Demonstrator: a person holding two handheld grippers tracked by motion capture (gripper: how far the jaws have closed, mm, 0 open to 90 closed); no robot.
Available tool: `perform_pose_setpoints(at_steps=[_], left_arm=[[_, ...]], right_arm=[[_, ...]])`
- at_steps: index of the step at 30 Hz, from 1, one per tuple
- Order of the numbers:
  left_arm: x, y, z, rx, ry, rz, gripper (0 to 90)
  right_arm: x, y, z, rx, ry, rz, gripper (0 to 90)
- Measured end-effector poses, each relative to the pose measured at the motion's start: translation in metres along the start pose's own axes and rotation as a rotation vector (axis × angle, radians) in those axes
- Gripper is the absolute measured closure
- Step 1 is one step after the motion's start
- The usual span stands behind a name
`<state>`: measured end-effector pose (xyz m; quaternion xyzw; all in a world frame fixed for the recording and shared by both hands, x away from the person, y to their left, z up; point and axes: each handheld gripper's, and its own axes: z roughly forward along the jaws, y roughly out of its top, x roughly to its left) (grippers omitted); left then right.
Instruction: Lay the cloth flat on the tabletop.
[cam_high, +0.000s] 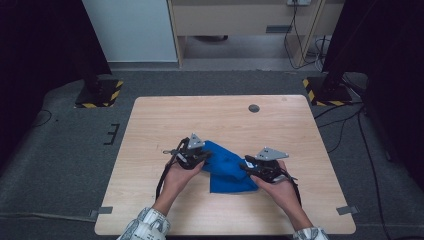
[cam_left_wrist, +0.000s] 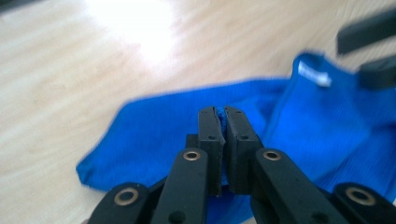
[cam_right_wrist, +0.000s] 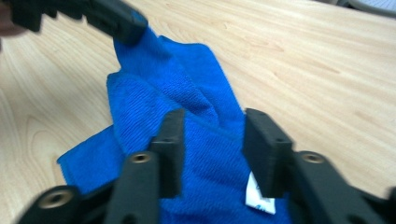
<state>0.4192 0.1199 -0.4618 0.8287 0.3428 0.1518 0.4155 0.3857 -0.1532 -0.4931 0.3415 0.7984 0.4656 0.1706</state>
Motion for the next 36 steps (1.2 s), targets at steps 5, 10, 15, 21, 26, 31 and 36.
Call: perform_pose_setpoints(at_steps=[5, 10, 15, 21, 26, 31, 36], left_arm=[[-0.001, 0.022, -0.005, -0.025, 0.011, 0.016, 85.9], [-0.002, 0.034, -0.003, -0.027, 0.013, 0.009, 85.9], [-0.004, 0.033, 0.002, -0.011, 0.011, 0.017, 85.7], [0.001, 0.029, 0.012, 0.032, 0.042, 0.019, 84.6], [0.011, 0.024, 0.028, 0.069, 0.072, 0.021, 83.7], [0.02, 0.016, 0.046, 0.109, 0.104, 0.023, 82.0], [0.03, 0.006, 0.061, 0.139, 0.138, 0.03, 82.0]], right_arm=[[0.0, 0.011, 0.005, 0.003, -0.002, -0.018, 67.7], [0.001, 0.019, 0.02, 0.028, -0.015, -0.03, 57.4], [0.001, 0.025, 0.033, 0.046, -0.057, -0.024, 48.4], [0.002, 0.024, 0.037, 0.064, -0.034, -0.038, 67.1], [0.003, 0.012, 0.044, 0.114, -0.045, -0.063, 66.7], [-0.014, 0.005, 0.03, 0.107, -0.096, -0.019, 60.8], [-0.038, -0.007, 0.003, 0.094, -0.146, 0.038, 63.0]])
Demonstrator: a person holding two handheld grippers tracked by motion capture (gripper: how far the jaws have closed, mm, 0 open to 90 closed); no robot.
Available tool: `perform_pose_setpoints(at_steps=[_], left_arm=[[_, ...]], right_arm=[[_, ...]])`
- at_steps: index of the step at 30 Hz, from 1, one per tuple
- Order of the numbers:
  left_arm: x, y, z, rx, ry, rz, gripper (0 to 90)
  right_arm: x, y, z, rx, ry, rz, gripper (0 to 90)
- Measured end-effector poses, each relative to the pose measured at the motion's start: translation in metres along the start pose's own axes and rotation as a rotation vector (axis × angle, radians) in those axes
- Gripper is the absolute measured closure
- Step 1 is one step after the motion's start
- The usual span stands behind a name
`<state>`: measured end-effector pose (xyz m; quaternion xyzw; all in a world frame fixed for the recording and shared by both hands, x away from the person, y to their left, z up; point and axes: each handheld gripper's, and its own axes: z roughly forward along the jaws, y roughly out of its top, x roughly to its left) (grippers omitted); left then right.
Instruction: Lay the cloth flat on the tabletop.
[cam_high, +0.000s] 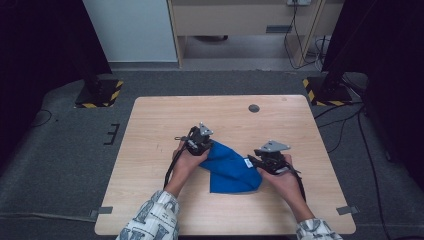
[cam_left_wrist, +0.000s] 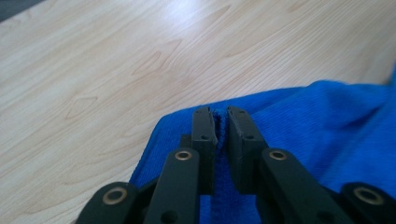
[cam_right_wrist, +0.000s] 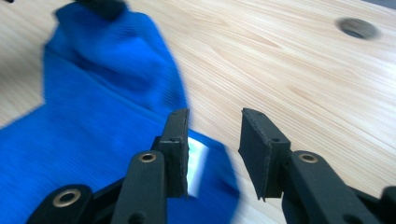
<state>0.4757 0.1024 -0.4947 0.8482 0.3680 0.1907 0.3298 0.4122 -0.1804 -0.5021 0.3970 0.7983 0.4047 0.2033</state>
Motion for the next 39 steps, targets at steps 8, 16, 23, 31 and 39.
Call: perform_pose_setpoints(at_steps=[8, 16, 23, 31, 39], left_arm=[[0.004, -0.011, 0.011, 0.011, 0.009, -0.022, 83.1], [0.011, -0.027, 0.009, 0.004, -0.006, -0.067, 84.0], [0.013, -0.045, -0.011, 0.002, -0.01, -0.099, 85.0], [0.013, -0.063, -0.035, 0.015, -0.032, -0.132, 85.6], [0.018, -0.073, -0.035, 0.021, -0.056, -0.144, 83.8]], right_arm=[[-0.01, -0.016, 0.002, 0.035, 0.018, 0.039, 56.9], [-0.006, -0.018, 0.015, 0.108, 0.067, 0.043, 80.1], [-0.014, -0.009, 0.011, 0.064, 0.027, 0.048, 88.9], [-0.023, -0.002, 0.01, 0.05, -0.027, 0.032, 89.0], [-0.033, -0.016, 0.006, 0.064, -0.056, 0.051, 88.9]])
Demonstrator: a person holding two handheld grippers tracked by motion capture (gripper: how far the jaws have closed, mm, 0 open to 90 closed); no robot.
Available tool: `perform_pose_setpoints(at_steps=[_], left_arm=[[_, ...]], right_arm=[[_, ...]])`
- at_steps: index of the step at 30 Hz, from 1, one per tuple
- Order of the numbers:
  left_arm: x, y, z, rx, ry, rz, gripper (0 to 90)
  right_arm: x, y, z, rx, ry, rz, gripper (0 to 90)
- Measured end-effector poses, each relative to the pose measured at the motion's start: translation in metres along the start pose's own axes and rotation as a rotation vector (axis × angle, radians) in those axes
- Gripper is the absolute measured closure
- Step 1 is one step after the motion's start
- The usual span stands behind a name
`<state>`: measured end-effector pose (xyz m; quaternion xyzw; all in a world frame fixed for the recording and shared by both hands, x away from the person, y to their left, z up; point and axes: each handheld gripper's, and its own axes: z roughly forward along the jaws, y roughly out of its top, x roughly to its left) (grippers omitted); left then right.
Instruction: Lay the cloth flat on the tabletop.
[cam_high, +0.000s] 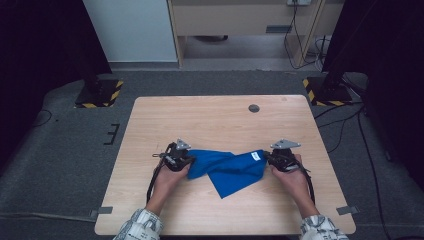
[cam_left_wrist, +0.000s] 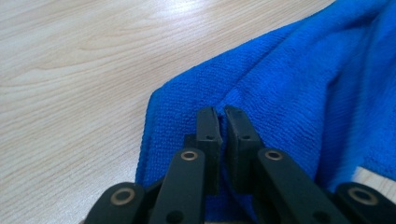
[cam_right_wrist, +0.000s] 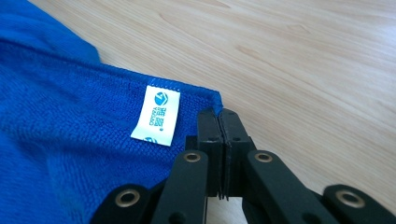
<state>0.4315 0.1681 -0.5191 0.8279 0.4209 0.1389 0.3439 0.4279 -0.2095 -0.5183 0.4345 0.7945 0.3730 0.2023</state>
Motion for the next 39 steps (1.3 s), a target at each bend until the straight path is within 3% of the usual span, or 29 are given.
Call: perform_pose_setpoints(at_steps=[4, 8, 13, 17, 20, 24, 30, 32, 39], left_arm=[[0.001, -0.002, -0.001, -0.017, 0.005, -0.002, 77.6], [0.006, -0.003, -0.015, -0.114, 0.037, -0.024, 56.7], [0.006, -0.004, -0.039, -0.205, 0.036, -0.033, 50.8], [-0.001, -0.014, -0.057, -0.233, 0.027, -0.007, 48.8], [-0.007, -0.024, -0.066, -0.232, 0.037, -0.006, 40.7], [-0.016, -0.034, -0.073, -0.238, 0.006, -0.001, 34.0], [-0.026, -0.035, -0.058, -0.181, -0.033, 0.021, 29.1], [-0.028, -0.035, -0.054, -0.161, -0.061, 0.035, 31.4], [-0.035, -0.038, -0.046, -0.102, -0.075, 0.089, 45.8]], right_arm=[[-0.003, -0.004, 0.001, -0.008, 0.015, 0.022, 88.7], [0.0, -0.006, 0.002, -0.009, 0.039, 0.024, 88.2], [0.002, -0.007, 0.003, -0.001, 0.048, 0.017, 87.7], [0.002, -0.009, 0.003, 0.0, 0.055, 0.026, 87.3], [0.002, -0.01, 0.003, 0.005, 0.054, 0.029, 86.8], [0.002, -0.01, 0.001, -0.002, 0.053, 0.032, 86.8], [0.004, -0.01, 0.002, -0.004, 0.054, 0.039, 86.6], [0.003, -0.009, 0.002, -0.01, 0.054, 0.036, 86.6], [0.002, -0.009, 0.0, -0.016, 0.055, 0.055, 86.2]])
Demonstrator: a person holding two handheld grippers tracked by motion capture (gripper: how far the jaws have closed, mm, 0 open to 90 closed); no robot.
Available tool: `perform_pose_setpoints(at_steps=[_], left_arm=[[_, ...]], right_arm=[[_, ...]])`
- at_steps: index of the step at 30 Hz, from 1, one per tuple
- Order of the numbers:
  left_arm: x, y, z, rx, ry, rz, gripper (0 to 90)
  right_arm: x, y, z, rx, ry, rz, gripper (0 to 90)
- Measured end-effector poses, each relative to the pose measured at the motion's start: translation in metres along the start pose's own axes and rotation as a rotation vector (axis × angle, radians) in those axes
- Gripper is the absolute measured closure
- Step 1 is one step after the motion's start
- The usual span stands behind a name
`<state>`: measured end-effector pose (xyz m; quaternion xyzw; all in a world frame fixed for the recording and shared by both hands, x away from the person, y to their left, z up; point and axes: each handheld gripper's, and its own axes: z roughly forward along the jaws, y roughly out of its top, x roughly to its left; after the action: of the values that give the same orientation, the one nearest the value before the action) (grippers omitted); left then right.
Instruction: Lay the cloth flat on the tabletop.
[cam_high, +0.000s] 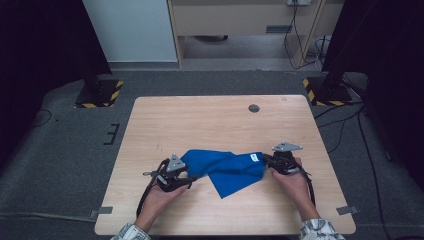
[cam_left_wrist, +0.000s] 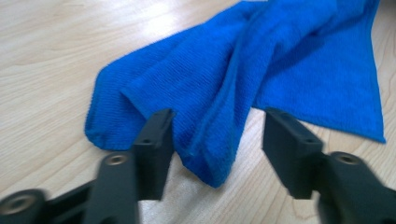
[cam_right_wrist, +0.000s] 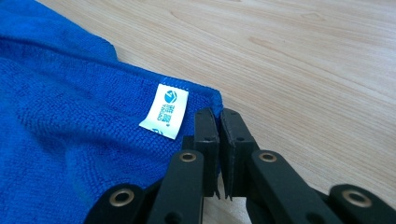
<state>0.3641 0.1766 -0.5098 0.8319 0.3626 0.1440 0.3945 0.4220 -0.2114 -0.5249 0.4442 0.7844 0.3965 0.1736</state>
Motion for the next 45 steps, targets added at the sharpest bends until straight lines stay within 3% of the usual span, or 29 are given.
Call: perform_pose_setpoints(at_steps=[4, 5, 6, 10, 12, 16, 20, 25, 30, 34, 35, 40, 45], left_arm=[[-0.001, -0.001, 0.005, 0.02, 0.015, 0.029, 56.3], [-0.001, -0.001, 0.007, 0.029, 0.017, 0.032, 63.9], [-0.001, -0.001, 0.008, 0.034, 0.029, 0.039, 63.9], [0.003, 0.002, 0.006, 0.009, 0.032, 0.029, 81.5], [0.007, 0.002, 0.003, -0.013, 0.043, 0.014, 85.1], [0.017, 0.001, -0.004, -0.067, 0.075, -0.046, 84.9], [0.022, 0.001, -0.008, -0.094, 0.109, -0.057, 86.3], [0.022, 0.0, -0.004, -0.07, 0.13, -0.039, 86.9], [0.024, -0.001, -0.001, -0.043, 0.139, -0.04, 86.5], [0.023, -0.002, 0.0, -0.034, 0.141, -0.035, 86.5], [0.023, -0.002, 0.0, -0.033, 0.142, -0.034, 86.5], [0.023, -0.002, 0.0, -0.027, 0.141, -0.03, 86.5], [0.023, -0.002, 0.0, -0.025, 0.138, -0.027, 86.5]], right_arm=[[0.001, 0.001, -0.001, -0.005, 0.003, -0.003, 86.0], [0.001, 0.001, -0.001, -0.005, 0.003, -0.005, 85.9], [0.001, 0.001, -0.001, -0.005, 0.003, -0.005, 85.9], [0.002, 0.001, -0.002, -0.009, 0.005, -0.005, 85.9], [0.002, 0.001, -0.002, -0.011, 0.007, -0.006, 85.8], [0.004, 0.001, -0.001, -0.009, 0.007, -0.007, 85.4], [0.006, 0.001, -0.001, -0.013, 0.018, -0.017, 85.5], [0.011, 0.001, 0.002, -0.012, 0.029, -0.033, 81.3], [0.013, 0.001, 0.005, -0.003, 0.033, -0.008, 66.5], [0.012, 0.001, 0.012, 0.015, 0.008, -0.018, 56.1], [0.011, 0.001, 0.014, 0.019, 0.005, 0.012, 53.8], [0.012, 0.001, 0.017, 0.033, 0.012, 0.02, 48.0], [0.02, 0.002, 0.022, 0.041, 0.0, -0.023, 47.0]])
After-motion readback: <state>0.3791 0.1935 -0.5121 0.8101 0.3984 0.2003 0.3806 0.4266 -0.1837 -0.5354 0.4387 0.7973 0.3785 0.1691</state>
